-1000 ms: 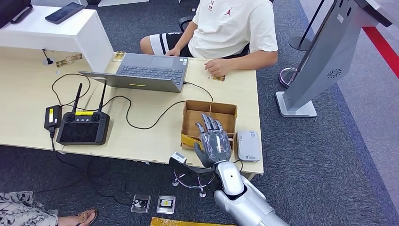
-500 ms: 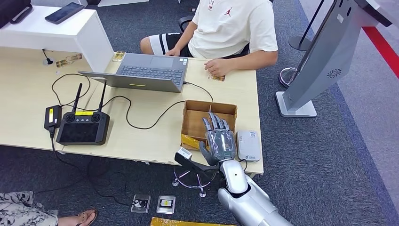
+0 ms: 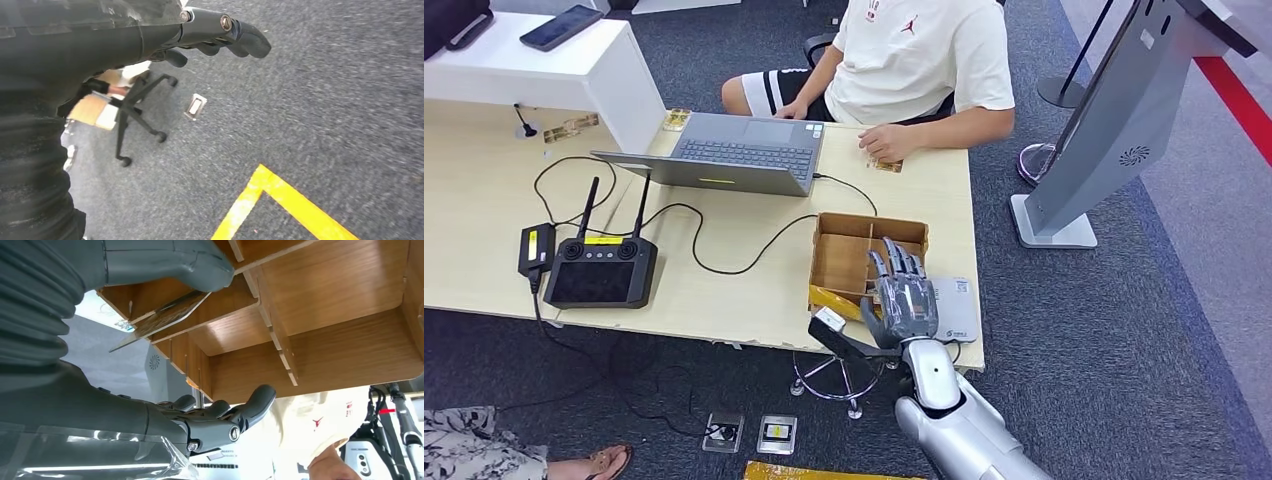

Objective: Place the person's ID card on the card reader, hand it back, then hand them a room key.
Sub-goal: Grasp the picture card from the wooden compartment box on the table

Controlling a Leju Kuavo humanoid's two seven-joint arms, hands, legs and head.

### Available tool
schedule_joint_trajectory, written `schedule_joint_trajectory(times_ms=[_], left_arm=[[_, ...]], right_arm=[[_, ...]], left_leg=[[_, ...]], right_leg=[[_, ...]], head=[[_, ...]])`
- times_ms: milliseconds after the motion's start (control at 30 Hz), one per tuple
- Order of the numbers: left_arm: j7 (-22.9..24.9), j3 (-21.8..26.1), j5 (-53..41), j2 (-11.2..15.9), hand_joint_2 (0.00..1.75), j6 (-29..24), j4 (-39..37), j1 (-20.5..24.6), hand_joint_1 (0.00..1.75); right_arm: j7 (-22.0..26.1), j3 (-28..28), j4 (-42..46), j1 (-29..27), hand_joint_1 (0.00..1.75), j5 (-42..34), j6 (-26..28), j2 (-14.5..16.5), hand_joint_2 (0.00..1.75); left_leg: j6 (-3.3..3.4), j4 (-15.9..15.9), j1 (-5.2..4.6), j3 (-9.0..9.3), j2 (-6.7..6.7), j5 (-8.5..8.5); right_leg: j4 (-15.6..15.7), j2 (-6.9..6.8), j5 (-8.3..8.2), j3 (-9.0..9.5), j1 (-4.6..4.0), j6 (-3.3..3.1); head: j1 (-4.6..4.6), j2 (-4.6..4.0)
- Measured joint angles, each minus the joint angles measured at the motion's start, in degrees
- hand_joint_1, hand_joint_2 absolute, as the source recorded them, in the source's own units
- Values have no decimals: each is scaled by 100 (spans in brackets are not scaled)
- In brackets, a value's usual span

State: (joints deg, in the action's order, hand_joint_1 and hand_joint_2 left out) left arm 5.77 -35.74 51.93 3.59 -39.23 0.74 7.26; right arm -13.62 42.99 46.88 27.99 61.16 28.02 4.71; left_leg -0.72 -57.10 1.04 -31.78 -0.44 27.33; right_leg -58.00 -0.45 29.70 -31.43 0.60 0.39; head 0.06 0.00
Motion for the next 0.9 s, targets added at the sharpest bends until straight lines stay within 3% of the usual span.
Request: schedule_joint_trajectory(times_ms=[600, 700, 900], left_arm=[[129, -1, -11, 69, 175, 0, 0, 1, 0], [119, -1, -3, 71, 175, 0, 0, 1, 0], [-34, -2, 49, 68, 175, 0, 0, 0, 0]], right_arm=[[12, -10, 0, -1, 40, -197, 26, -78, 175], [2, -11, 0, -1, 50, -208, 30, -102, 175], [-67, -20, 0, -4, 87, -233, 69, -164, 175]], left_leg=[[0, 0, 0, 1, 0, 0], [0, 0, 0, 1, 0, 0], [0, 0, 0, 1, 0, 0]], right_leg=[[0, 0, 0, 0, 0, 0], [0, 0, 0, 0, 0, 0], [0, 0, 0, -1, -1, 0]], head=[[1, 0], [1, 0], [1, 0]])
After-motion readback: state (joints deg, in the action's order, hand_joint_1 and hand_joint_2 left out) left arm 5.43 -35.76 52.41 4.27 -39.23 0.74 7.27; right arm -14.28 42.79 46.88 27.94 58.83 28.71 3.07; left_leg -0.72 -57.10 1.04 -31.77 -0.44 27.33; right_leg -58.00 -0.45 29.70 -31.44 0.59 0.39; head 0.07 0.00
